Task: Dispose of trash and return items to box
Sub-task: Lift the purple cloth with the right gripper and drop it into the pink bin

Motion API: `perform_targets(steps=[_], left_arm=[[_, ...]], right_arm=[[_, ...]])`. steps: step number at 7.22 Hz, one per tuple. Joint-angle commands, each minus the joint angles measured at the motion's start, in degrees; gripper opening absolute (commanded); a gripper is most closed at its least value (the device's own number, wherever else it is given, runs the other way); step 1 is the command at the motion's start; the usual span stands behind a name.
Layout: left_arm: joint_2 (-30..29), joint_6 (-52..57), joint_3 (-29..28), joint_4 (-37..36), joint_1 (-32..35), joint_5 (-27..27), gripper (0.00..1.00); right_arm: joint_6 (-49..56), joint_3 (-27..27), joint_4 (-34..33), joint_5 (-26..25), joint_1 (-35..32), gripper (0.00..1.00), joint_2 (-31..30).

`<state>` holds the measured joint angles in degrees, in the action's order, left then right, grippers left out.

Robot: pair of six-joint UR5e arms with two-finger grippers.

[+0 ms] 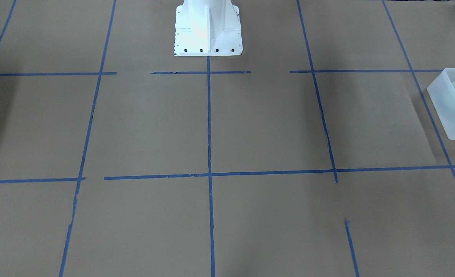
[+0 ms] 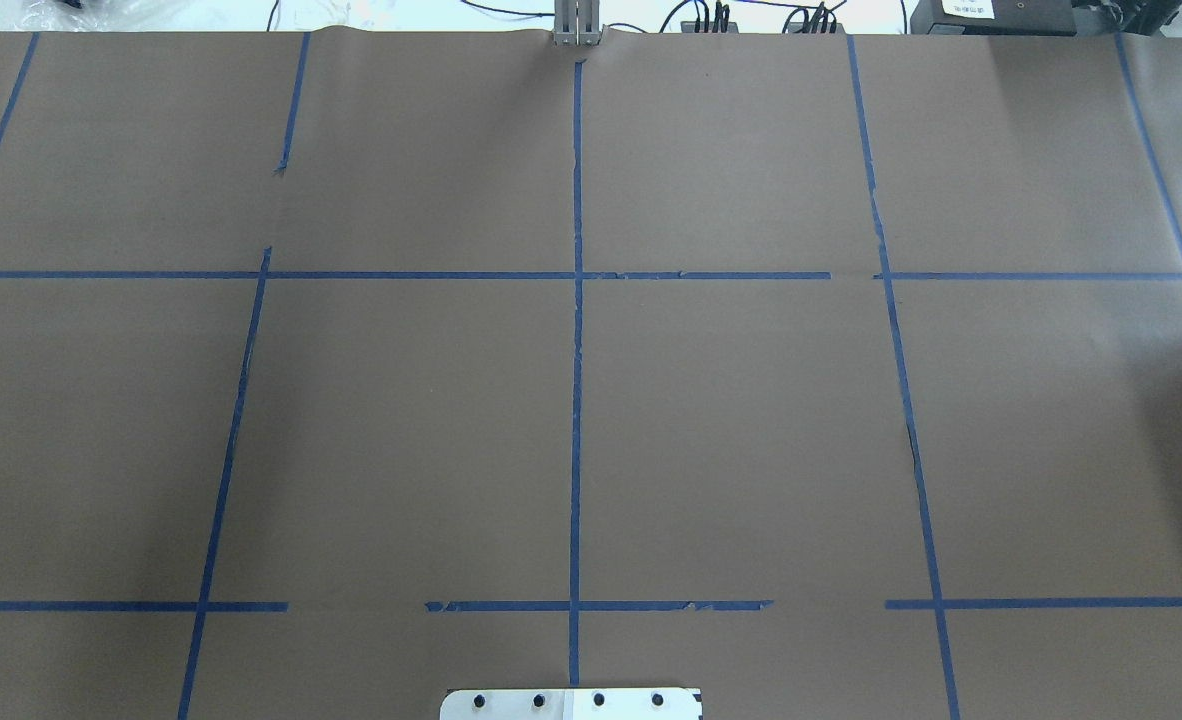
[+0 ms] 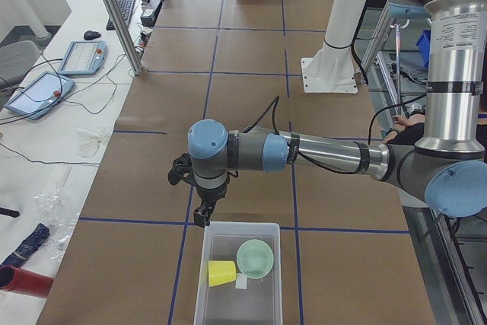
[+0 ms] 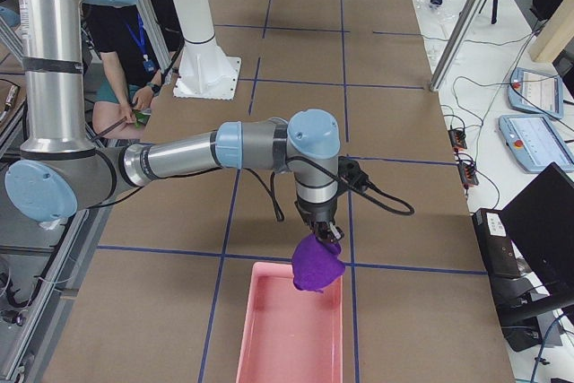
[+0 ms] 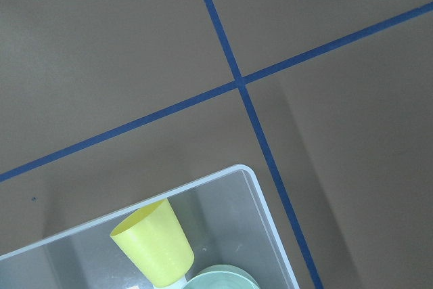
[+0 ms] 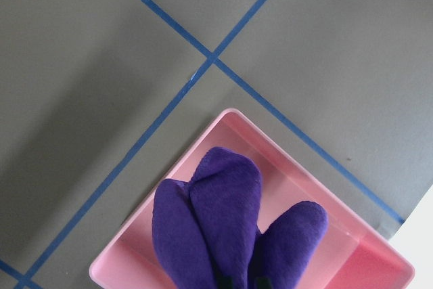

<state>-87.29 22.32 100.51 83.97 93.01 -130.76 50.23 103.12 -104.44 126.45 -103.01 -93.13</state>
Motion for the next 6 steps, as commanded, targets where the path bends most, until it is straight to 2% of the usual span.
perform_targets(steps=[1,3,5,6], left_arm=[[0.80,0.01,-0.14,-0.03,-0.11,-0.02,1.00],[1.51,-0.08,-0.75,-0.20,0.07,-0.02,1.00],[4.06,0.01,-0.15,-0.38,0.33,-0.02,1.00],[4.93,0.01,0.03,-0.38,0.50,-0.02,1.00]], right_arm=[[-12.08,-0.90,1.52,1.60,-0.70,1.00,-2.05],[-27.31,-0.90,1.69,8.52,1.48,1.00,-2.23],[-38.74,-0.99,9.55,8.21,6.83,1.00,-4.06],[-40.90,-1.08,13.69,8.12,8.33,1.00,-5.99]])
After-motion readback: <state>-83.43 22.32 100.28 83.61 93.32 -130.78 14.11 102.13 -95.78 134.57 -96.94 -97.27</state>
